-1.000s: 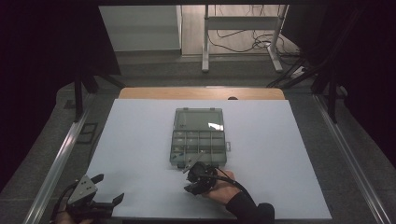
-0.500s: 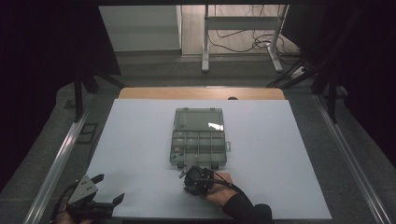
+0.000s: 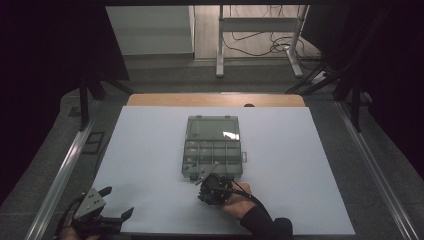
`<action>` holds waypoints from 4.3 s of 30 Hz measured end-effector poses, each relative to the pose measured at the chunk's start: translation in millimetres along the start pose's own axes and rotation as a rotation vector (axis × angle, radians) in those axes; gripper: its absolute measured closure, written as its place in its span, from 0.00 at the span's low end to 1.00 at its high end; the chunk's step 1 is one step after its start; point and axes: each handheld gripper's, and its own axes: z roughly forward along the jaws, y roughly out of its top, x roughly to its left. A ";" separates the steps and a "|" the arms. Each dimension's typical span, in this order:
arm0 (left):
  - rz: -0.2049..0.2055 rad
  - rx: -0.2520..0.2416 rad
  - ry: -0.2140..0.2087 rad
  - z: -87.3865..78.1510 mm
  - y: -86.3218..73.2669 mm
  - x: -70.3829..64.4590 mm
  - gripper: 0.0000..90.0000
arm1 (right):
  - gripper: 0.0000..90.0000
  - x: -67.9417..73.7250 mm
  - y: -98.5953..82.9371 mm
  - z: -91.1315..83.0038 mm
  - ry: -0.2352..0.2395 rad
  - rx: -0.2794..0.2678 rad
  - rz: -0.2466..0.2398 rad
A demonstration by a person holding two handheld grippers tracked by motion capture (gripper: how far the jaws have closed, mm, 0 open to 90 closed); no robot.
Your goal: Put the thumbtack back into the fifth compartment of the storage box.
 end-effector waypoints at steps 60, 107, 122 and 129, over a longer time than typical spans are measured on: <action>-0.015 -0.007 -0.005 -0.4 -0.5 1.6 0.03 | 0.92 -37.9 31.8 -37.6 -0.058 -0.182 0.100; -0.014 -0.006 -0.008 -0.3 -0.5 1.9 0.03 | 0.71 -58.4 67.8 -0.5 -0.089 -0.148 0.109; -0.013 -0.006 -0.007 -0.2 -0.5 1.7 0.03 | 0.53 -55.7 54.1 -12.8 -0.083 -0.167 0.109; -0.014 -0.005 -0.008 -0.3 -0.5 1.9 0.03 | 0.44 -53.4 45.8 -16.5 -0.095 -0.169 0.105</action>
